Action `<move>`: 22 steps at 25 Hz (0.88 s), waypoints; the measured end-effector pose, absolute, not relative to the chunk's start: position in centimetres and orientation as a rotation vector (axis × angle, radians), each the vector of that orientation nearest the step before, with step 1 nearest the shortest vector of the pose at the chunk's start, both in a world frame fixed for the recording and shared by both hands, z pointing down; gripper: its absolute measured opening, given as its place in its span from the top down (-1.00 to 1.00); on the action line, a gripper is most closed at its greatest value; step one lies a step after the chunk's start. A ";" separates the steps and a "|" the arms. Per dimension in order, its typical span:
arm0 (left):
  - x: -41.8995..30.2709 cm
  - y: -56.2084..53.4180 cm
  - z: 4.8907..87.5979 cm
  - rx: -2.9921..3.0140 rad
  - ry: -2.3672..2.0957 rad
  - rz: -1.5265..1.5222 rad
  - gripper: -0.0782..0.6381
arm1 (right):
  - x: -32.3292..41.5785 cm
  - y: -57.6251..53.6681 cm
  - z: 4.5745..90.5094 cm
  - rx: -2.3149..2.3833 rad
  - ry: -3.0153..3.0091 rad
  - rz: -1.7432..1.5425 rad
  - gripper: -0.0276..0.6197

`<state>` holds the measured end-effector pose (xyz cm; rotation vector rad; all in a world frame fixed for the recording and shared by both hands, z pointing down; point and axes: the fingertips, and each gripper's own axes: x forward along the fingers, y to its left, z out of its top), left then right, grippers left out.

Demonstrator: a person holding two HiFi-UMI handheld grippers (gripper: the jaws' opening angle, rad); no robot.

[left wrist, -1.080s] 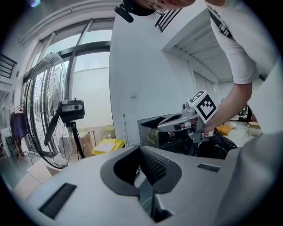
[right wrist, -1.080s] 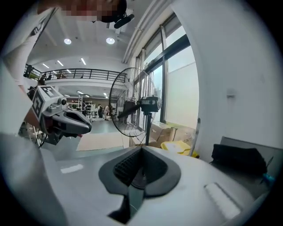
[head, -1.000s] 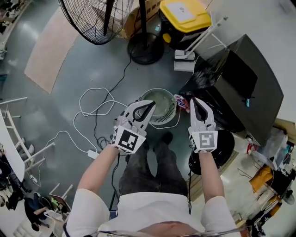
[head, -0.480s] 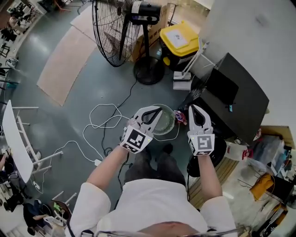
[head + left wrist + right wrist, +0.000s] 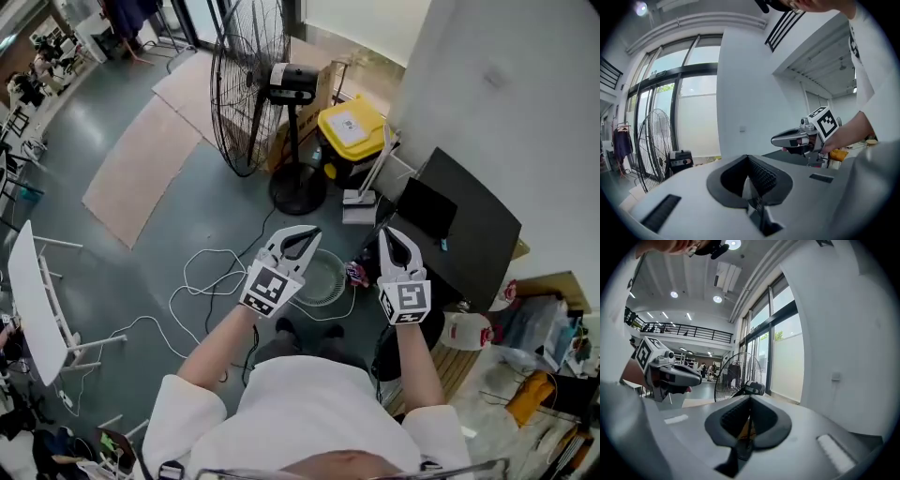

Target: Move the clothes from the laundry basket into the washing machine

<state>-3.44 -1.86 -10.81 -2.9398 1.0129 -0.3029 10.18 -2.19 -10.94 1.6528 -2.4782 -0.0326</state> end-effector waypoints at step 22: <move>-5.3 1.1 -19.1 -2.986 1.015 -0.173 0.76 | 13.3 4.5 -19.4 1.721 -2.480 -0.016 0.88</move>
